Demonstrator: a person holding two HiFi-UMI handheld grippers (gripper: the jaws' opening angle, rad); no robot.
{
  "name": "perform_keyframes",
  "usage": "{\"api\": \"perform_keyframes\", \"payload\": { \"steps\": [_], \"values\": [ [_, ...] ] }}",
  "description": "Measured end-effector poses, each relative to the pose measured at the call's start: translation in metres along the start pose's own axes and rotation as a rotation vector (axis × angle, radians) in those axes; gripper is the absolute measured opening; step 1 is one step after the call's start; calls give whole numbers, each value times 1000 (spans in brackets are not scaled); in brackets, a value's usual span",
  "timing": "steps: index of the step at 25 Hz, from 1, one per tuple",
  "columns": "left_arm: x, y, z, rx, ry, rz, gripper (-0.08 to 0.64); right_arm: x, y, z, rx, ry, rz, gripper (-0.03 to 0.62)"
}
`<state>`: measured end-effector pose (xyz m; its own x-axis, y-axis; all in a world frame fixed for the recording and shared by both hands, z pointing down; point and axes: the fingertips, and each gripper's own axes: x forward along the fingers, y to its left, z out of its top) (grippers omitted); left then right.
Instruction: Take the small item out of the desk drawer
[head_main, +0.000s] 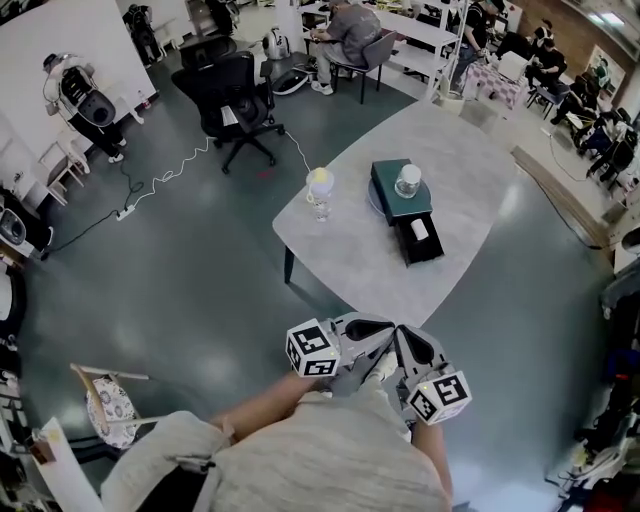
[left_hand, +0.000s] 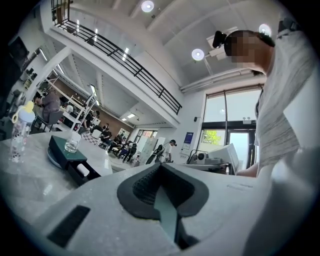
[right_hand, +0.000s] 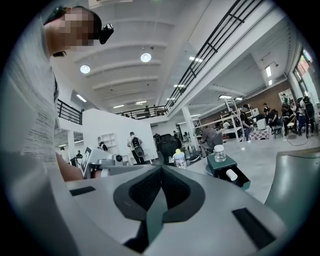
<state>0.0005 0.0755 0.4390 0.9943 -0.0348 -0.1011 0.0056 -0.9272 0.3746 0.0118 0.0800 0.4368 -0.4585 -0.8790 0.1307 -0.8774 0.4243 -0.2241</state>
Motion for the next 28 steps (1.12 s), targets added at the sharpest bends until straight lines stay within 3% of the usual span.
{"api": "perform_keyframes", "payload": {
  "steps": [13, 21, 28],
  "values": [
    [155, 141, 23, 23, 28, 94, 15, 62, -198, 38, -42, 90, 71, 9],
    [180, 197, 24, 39, 76, 151, 15, 102, -246, 37, -40, 142, 95, 9],
    [165, 243, 20, -13, 142, 110, 15, 148, -254, 22, -16, 205, 47, 9]
  ]
}}
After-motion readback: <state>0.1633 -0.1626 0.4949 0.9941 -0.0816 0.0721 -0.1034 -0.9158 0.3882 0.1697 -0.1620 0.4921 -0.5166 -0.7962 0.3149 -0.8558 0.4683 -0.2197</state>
